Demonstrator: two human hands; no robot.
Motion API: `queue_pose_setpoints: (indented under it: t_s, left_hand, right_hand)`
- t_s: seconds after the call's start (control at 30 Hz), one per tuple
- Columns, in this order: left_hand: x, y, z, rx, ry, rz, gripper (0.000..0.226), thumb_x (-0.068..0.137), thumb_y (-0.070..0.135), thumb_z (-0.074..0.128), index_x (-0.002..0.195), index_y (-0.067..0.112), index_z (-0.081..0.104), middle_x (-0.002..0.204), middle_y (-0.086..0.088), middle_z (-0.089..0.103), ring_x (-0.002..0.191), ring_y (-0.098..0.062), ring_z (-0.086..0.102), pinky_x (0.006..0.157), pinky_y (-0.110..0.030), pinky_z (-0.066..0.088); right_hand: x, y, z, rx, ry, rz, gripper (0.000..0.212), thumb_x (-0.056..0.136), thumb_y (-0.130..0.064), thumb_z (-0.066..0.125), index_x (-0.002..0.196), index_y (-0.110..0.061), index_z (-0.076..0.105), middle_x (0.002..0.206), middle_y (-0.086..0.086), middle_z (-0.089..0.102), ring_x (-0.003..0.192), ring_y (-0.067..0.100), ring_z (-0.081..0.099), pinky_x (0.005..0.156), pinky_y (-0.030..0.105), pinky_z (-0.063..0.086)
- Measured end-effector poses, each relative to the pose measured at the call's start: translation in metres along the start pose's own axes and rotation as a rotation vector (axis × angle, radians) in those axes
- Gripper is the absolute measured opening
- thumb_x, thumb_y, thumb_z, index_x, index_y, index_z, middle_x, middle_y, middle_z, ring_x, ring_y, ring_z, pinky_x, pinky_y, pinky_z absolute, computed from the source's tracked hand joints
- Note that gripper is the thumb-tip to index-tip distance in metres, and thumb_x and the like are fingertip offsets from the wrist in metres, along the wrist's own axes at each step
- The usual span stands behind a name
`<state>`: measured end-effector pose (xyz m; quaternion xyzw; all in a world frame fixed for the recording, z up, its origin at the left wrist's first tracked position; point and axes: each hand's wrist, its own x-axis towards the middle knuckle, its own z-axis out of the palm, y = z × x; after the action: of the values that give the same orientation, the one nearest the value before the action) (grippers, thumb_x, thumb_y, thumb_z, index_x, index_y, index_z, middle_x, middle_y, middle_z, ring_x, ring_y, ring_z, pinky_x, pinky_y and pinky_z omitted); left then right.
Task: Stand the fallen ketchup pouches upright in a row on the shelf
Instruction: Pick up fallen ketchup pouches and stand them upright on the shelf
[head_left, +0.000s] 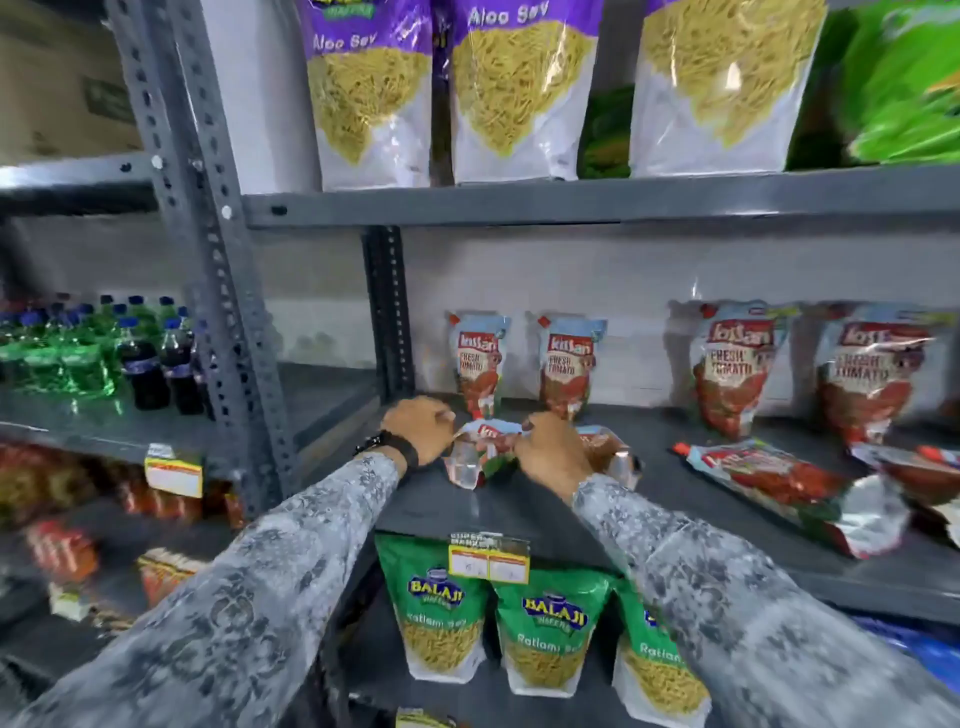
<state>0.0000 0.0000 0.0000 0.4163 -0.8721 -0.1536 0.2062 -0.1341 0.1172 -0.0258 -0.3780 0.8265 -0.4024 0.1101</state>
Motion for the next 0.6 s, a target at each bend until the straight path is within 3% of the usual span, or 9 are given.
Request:
queue_pose_setpoints:
  t_s: [0.07, 0.13, 0.2, 0.27, 0.37, 0.43, 0.5, 0.6]
  left_hand:
    - [0.016, -0.008, 0.003, -0.177, -0.054, -0.179, 0.029, 0.094, 0.023, 0.053, 0.101, 0.006, 0.075, 0.111, -0.016, 0.074, 0.098, -0.034, 0.071, 0.085, -0.041, 0.06]
    - [0.032, -0.015, 0.012, -0.447, -0.209, -0.368, 0.019, 0.096, 0.014, 0.055, 0.095, 0.002, 0.069, 0.091, -0.016, 0.072, 0.074, -0.031, 0.071, 0.06, -0.041, 0.064]
    - [0.042, -0.02, 0.023, -0.687, -0.301, -0.516, 0.017, 0.098, 0.009, 0.053, 0.111, 0.003, 0.063, 0.088, -0.012, 0.07, 0.069, -0.025, 0.069, 0.047, -0.039, 0.061]
    - [0.043, -0.02, 0.028, -0.804, -0.35, -0.552, 0.02, 0.1, 0.007, 0.05, 0.116, 0.004, 0.06, 0.087, -0.009, 0.069, 0.071, -0.02, 0.067, 0.041, -0.032, 0.058]
    - [0.042, -0.02, 0.026, -0.912, -0.355, -0.553, 0.018, 0.099, -0.004, 0.042, 0.098, 0.003, 0.059, 0.078, -0.01, 0.062, 0.064, -0.018, 0.062, 0.038, -0.028, 0.055]
    - [0.042, -0.023, 0.015, -0.95, -0.353, -0.515, 0.02, 0.098, -0.007, 0.046, 0.085, 0.003, 0.058, 0.072, -0.01, 0.063, 0.047, -0.015, 0.064, 0.034, -0.022, 0.051]
    - [0.051, -0.028, 0.003, -0.969, -0.309, -0.437, 0.007, 0.093, -0.005, 0.058, 0.091, -0.003, 0.065, 0.065, -0.008, 0.07, 0.04, -0.011, 0.066, 0.04, -0.022, 0.055]
    - [0.064, -0.032, -0.017, -1.035, -0.177, -0.302, 0.028, 0.087, 0.005, 0.073, 0.111, -0.009, 0.069, 0.076, -0.012, 0.077, 0.054, -0.014, 0.071, 0.054, -0.027, 0.062]
  right_hand:
    - [0.015, 0.003, 0.009, 0.217, -0.022, 0.211, 0.048, 0.081, -0.028, 0.069, 0.12, 0.001, 0.066, 0.117, 0.017, 0.073, 0.104, 0.039, 0.072, 0.088, 0.048, 0.061]
    - [0.019, 0.002, 0.014, 0.522, -0.141, 0.359, 0.037, 0.088, -0.016, 0.072, 0.12, -0.001, 0.062, 0.119, 0.015, 0.07, 0.104, 0.036, 0.073, 0.075, 0.045, 0.065]
    - [0.024, 0.002, 0.022, 0.739, -0.206, 0.458, 0.03, 0.095, -0.005, 0.063, 0.124, -0.001, 0.062, 0.122, 0.016, 0.072, 0.101, 0.031, 0.073, 0.058, 0.038, 0.063]
    - [0.029, 0.006, 0.028, 0.936, -0.203, 0.521, 0.029, 0.096, 0.004, 0.056, 0.125, 0.002, 0.062, 0.118, 0.02, 0.074, 0.098, 0.031, 0.075, 0.058, 0.04, 0.062]
    - [0.034, 0.006, 0.027, 1.094, -0.194, 0.569, 0.022, 0.098, 0.01, 0.052, 0.115, 0.006, 0.064, 0.107, 0.018, 0.074, 0.084, 0.028, 0.073, 0.055, 0.04, 0.064]
    - [0.037, -0.001, 0.02, 1.046, -0.215, 0.529, 0.016, 0.098, 0.01, 0.053, 0.102, 0.001, 0.065, 0.092, 0.016, 0.072, 0.074, 0.023, 0.068, 0.055, 0.037, 0.063]
    - [0.044, -0.01, 0.011, 0.987, -0.216, 0.469, 0.016, 0.097, 0.01, 0.056, 0.098, -0.002, 0.066, 0.084, 0.013, 0.071, 0.071, 0.023, 0.067, 0.061, 0.038, 0.061]
    - [0.057, -0.031, 0.005, 0.925, -0.157, 0.357, 0.015, 0.095, 0.006, 0.061, 0.103, -0.002, 0.07, 0.083, 0.012, 0.073, 0.069, 0.023, 0.069, 0.059, 0.038, 0.061]
